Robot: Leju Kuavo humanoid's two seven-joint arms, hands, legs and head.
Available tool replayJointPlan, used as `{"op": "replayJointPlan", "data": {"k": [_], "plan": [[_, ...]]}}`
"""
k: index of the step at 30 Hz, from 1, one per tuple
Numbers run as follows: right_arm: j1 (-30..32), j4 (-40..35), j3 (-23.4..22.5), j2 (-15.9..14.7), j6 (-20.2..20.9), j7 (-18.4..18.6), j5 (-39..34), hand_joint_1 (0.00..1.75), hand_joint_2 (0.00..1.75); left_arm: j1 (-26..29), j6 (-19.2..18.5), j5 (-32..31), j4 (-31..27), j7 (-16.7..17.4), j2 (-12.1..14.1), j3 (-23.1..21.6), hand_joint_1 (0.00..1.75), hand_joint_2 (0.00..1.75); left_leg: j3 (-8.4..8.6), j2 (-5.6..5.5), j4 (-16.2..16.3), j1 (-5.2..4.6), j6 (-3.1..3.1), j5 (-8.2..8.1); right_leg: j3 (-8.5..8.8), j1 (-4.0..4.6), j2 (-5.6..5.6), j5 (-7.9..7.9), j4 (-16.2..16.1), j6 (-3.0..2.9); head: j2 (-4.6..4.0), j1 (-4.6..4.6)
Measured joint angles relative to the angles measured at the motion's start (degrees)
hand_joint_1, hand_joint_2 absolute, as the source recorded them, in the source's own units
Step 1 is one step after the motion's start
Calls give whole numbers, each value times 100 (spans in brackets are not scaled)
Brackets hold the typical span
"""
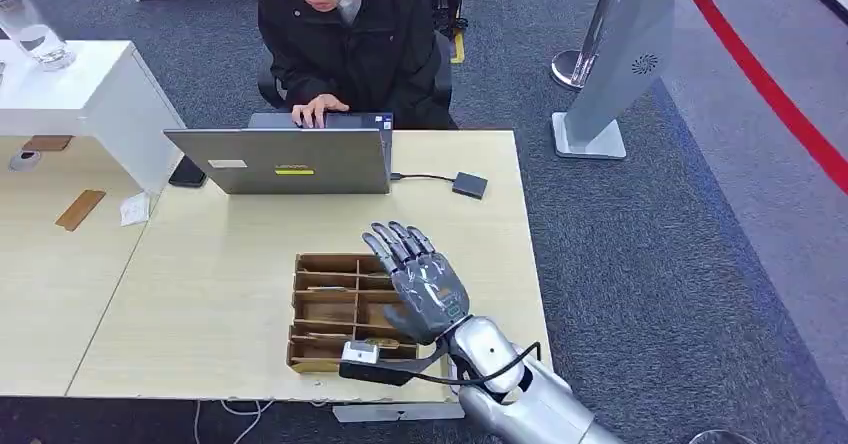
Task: Pass the card to the sensor for recognition and then transmit it.
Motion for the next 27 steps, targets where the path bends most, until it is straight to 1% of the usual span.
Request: {"op": "replayJointPlan", "data": {"k": [2,5,7,11,12,13,15,17,18,20,27], "plan": [[-3,11,7,0,0,0,-2,26,175,-1,0,0,0,0,0,0,0,0,0,0,0,0,0,0,0,0,0,0,0,0,0,-2],[-32,57,20,2,18,9,-13,30,175,-2,0,0,0,0,0,-2,0,0,0,0,0,0,0,0,0,0,0,0,0,0,0,-2],[-38,74,22,4,17,13,-29,37,175,-1,0,0,0,0,0,-2,0,0,0,0,0,0,0,0,0,0,0,0,0,0,0,-2],[-39,105,26,28,24,17,-46,35,175,-2,2,0,0,0,0,-2,0,0,0,0,0,0,0,0,0,0,0,0,0,0,0,-2],[-40,107,28,31,24,17,-46,49,175,-2,0,0,0,0,0,-2,0,0,0,0,0,0,0,0,0,0,0,0,0,0,0,-2],[-40,107,28,33,26,18,-46,54,175,-2,0,0,0,0,0,-2,0,0,0,0,0,0,0,0,0,0,0,0,0,0,0,-2],[-46,112,28,35,26,17,-46,44,175,-2,0,0,0,0,0,-2,0,0,0,0,0,0,0,0,0,0,0,0,0,0,0,-2],[-59,138,31,39,37,17,-46,40,175,-4,0,0,0,0,0,-2,0,0,0,0,0,0,0,0,0,0,0,0,0,0,0,0],[-65,153,31,46,44,20,-48,40,175,-3,0,0,0,0,0,-2,0,0,0,0,0,0,0,0,0,0,0,0,0,0,0,-2],[-71,179,31,57,44,33,-53,45,175,-4,0,0,0,0,0,-2,0,0,0,0,0,0,0,0,0,0,0,0,0,0,0,-2],[-98,247,35,66,94,59,-64,45,175,-3,2,2,0,0,0,-2,0,0,0,0,0,0,0,0,0,0,0,0,0,0,0,-2]]}}
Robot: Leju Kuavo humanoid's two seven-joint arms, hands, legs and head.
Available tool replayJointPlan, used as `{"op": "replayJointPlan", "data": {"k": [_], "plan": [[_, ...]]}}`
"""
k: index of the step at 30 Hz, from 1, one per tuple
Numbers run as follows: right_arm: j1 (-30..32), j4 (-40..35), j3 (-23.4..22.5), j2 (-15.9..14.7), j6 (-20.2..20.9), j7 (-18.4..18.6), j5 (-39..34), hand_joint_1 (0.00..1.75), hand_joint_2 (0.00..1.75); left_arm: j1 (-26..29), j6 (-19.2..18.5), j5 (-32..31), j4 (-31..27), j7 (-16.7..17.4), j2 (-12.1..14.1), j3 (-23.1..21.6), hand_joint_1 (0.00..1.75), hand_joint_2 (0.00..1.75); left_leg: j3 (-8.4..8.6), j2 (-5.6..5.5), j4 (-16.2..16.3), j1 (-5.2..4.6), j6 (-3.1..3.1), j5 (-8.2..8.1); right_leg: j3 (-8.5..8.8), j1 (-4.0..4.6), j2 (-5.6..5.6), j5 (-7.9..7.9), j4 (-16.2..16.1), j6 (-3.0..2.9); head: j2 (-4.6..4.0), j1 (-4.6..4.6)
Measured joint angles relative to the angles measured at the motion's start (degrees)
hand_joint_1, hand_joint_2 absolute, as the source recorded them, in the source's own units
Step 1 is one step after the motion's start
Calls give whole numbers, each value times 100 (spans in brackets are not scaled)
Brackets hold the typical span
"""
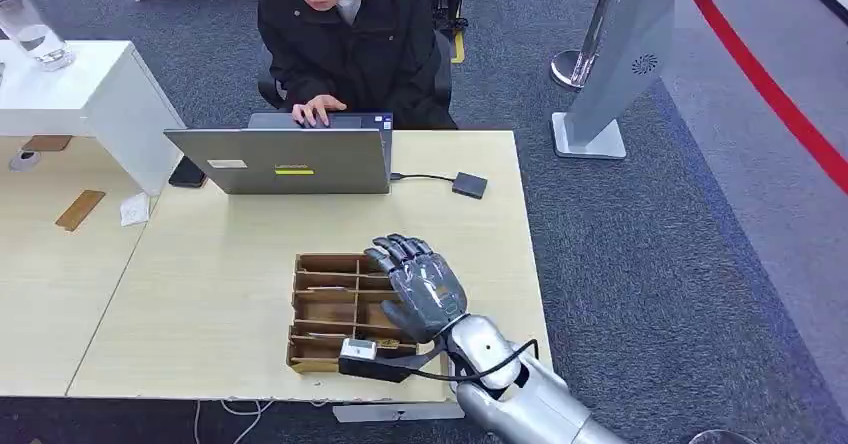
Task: Pass the card to the sensor for recognition and then transmit it.
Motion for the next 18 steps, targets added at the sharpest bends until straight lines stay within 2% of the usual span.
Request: {"op": "replayJointPlan", "data": {"k": [8,10,18], "plan": [[-7,44,2,15,4,0,-2,45,175,0,0,0,0,0,0,0,0,0,0,0,0,0,0,0,0,0,0,0,0,0,0,0],[-9,46,2,15,7,2,-7,51,175,-1,2,0,0,0,0,0,0,0,0,0,0,0,0,0,0,0,0,0,0,0,0,0],[-22,103,2,15,17,46,-17,44,175,-1,4,7,0,0,0,0,0,0,0,0,0,0,0,0,0,0,0,0,0,0,0,2]]}}
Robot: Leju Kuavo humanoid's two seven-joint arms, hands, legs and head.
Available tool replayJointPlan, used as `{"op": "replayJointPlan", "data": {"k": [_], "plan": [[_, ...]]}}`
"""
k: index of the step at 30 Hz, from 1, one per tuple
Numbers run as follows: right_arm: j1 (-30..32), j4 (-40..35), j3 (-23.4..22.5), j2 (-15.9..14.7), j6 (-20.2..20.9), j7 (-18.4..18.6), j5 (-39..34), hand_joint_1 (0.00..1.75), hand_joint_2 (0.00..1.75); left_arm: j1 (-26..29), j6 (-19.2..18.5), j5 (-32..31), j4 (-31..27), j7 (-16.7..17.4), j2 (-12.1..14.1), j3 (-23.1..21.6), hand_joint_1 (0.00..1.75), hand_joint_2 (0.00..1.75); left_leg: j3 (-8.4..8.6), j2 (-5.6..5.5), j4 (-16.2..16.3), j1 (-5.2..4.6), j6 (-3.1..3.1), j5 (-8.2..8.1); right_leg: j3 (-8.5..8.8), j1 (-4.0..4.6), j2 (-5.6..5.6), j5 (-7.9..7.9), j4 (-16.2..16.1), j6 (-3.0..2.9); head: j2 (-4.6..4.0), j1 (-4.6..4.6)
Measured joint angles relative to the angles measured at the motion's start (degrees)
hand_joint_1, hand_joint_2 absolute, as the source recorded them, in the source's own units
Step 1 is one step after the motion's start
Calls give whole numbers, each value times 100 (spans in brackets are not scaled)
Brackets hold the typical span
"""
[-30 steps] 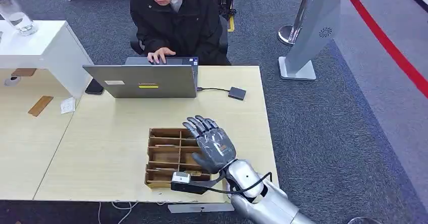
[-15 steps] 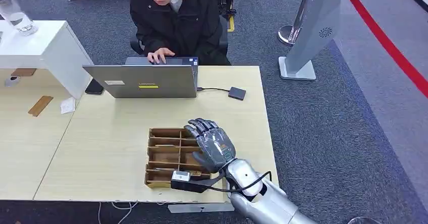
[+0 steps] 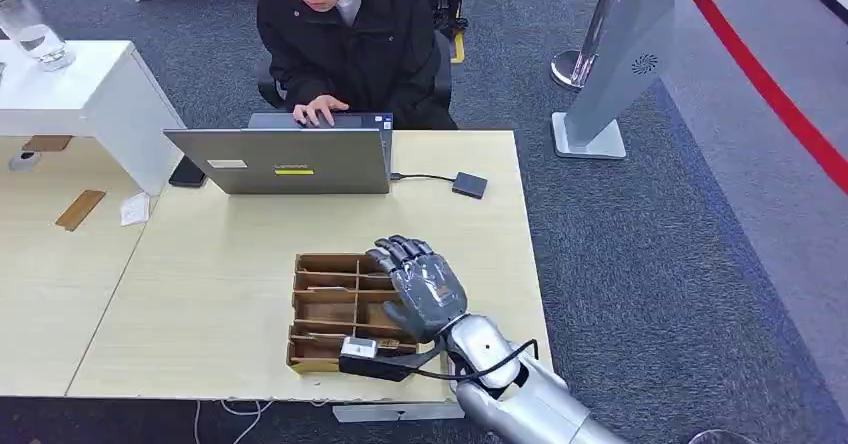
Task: Pass the card to the sensor for recognition and then transmit it.
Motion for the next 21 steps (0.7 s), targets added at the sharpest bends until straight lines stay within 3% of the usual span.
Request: {"op": "replayJointPlan", "data": {"k": [3,21], "plan": [[-12,44,0,0,0,13,-4,51,175,0,2,0,0,0,0,0,0,0,0,0,0,0,0,0,0,0,0,0,0,0,0,0],[-105,199,0,17,20,57,-33,52,175,-1,2,-26,0,0,0,-2,0,0,0,0,0,0,0,0,0,0,0,0,0,0,0,-2]]}}
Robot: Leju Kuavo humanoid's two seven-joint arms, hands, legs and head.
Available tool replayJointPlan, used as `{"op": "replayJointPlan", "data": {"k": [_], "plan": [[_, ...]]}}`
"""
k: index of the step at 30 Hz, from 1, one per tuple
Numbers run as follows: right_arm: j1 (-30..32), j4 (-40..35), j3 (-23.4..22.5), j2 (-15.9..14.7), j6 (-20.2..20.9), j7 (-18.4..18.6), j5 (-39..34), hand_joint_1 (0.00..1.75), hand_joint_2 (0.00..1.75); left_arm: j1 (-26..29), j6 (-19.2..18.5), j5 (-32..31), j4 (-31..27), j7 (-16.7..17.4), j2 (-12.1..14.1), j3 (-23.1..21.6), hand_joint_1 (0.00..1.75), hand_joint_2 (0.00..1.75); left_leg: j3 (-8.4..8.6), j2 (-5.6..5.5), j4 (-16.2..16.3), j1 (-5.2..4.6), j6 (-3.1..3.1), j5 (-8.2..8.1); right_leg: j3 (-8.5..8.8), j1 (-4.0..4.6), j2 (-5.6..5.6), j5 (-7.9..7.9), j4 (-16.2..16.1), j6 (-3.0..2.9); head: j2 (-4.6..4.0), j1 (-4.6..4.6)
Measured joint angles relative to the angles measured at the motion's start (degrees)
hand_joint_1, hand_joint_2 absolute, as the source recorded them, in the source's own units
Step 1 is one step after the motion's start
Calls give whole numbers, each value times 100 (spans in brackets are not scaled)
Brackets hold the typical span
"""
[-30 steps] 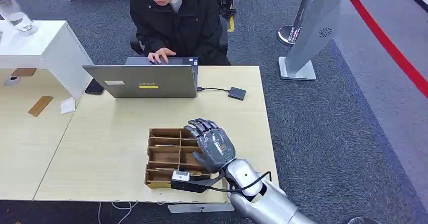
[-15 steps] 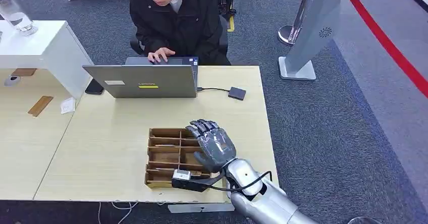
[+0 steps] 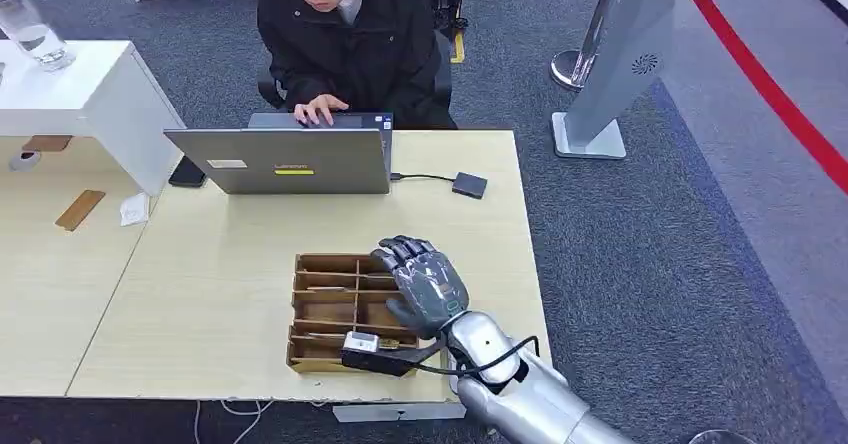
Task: Pass the card to the sensor for recognition and then transmit it.
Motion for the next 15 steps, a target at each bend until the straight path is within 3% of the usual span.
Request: {"op": "replayJointPlan", "data": {"k": [9,15], "plan": [[-38,61,0,37,2,11,-20,73,175,-2,0,-15,0,0,0,0,0,0,0,0,0,0,0,0,0,0,0,0,0,0,0,0],[-71,81,0,46,2,11,-35,73,175,-2,0,-15,0,0,-2,0,0,0,0,0,0,0,0,0,0,0,0,0,0,0,0,0]]}}
